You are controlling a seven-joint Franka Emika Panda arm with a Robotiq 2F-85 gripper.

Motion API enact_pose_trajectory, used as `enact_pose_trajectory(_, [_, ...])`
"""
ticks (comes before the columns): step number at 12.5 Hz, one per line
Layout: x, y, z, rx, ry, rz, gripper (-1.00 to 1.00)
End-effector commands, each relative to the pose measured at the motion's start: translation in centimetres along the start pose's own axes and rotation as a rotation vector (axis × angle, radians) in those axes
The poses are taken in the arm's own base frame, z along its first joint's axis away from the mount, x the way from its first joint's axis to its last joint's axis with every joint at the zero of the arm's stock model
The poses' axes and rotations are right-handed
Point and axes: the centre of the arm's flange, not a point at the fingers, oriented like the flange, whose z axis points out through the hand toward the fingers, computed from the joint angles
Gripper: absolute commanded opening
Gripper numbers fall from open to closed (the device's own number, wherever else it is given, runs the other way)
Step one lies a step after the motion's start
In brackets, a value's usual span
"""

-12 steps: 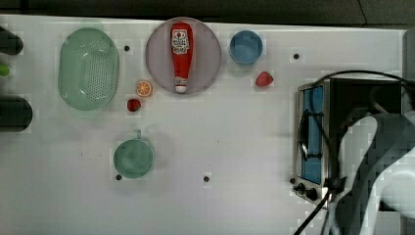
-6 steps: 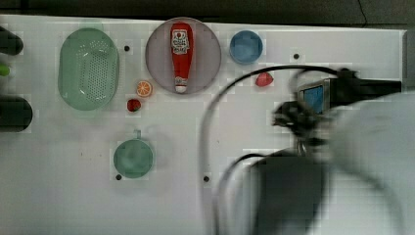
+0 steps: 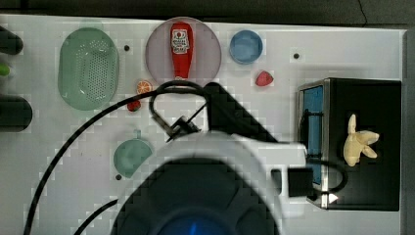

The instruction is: Pick banana from table and place on oven.

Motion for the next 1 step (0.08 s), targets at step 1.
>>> enact_pose_trajectory(1, [4.23,4.29,1.44,-0.016,-0.036,0.205,1.0])
